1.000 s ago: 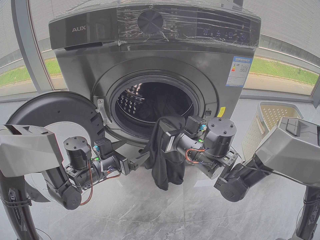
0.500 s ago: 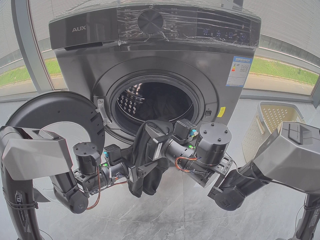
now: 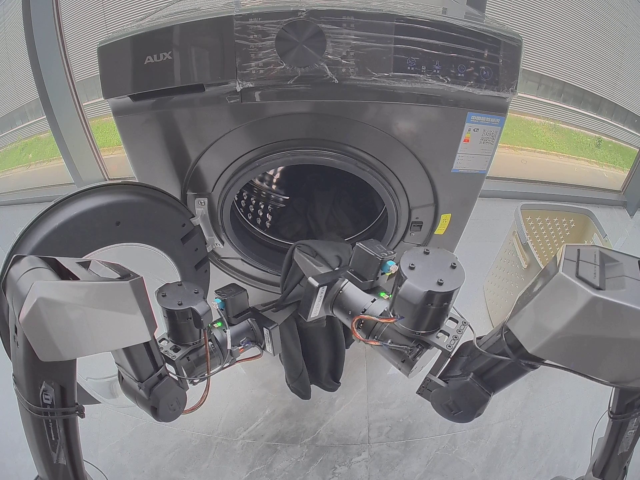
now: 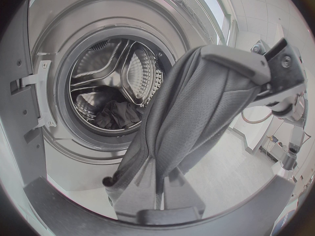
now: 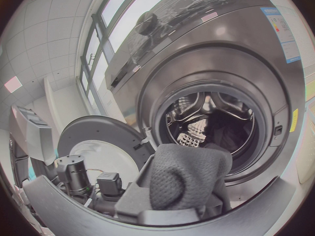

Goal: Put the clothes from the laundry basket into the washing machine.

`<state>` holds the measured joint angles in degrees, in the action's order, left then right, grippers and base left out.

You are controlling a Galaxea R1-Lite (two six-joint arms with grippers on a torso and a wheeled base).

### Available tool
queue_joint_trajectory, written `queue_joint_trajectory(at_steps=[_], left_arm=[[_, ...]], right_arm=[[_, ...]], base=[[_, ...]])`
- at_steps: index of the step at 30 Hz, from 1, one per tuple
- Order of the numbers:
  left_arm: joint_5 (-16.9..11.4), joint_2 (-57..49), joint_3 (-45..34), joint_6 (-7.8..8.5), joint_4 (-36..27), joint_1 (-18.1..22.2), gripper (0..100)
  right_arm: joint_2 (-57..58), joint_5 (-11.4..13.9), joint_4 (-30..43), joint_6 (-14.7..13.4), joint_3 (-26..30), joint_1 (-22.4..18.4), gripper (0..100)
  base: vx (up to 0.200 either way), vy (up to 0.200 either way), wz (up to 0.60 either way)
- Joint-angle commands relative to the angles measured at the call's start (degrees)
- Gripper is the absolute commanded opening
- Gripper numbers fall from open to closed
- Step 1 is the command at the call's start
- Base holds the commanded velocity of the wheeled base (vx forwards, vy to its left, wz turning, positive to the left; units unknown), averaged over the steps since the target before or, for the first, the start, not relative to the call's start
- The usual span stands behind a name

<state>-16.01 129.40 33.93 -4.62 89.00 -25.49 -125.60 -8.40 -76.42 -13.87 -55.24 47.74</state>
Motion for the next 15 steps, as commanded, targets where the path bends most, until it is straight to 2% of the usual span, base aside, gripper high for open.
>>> queue_joint_trajectory(at_steps=[1, 4, 5, 9, 10, 12, 15], left_arm=[[0.1, -0.1, 0.4, -0.04, 0.5, 0.2, 0], [1.2, 0.1, 1.7, -0.21, 0.5, 0.4, 0], [3.1, 0.3, 2.5, -0.30, 0.5, 0.6, 0], [3.3, 0.0, 2.5, -0.92, 0.5, 0.5, 0], [3.3, -0.2, 2.6, -1.00, 0.5, 0.5, 0], [3.3, -0.4, 2.6, -1.00, 0.5, 0.6, 0], [3.4, -0.9, 3.1, -1.00, 0.5, 0.7, 0]], right_arm=[[-0.3, -1.4, -0.1, 0.0, 0.2, -1.6, 0], [0.3, -1.8, -0.2, -0.1, 1.4, -1.9, 0], [1.1, -1.7, -0.1, -0.3, 2.8, -1.7, 0], [1.2, -1.8, -0.1, -0.3, 3.7, -1.0, 0], [1.2, -1.8, -0.2, -0.4, 3.6, -0.9, 100], [1.2, -1.9, -0.1, -0.4, 3.8, -0.9, 100], [1.9, -2.0, 0.0, 0.1, 7.2, -1.3, 100]], base=[[0.000, 0.000, 0.00], [0.000, 0.000, 0.00], [0.000, 0.000, 0.00], [0.000, 0.000, 0.00], [0.000, 0.000, 0.00], [0.000, 0.000, 0.00], [0.000, 0.000, 0.00]])
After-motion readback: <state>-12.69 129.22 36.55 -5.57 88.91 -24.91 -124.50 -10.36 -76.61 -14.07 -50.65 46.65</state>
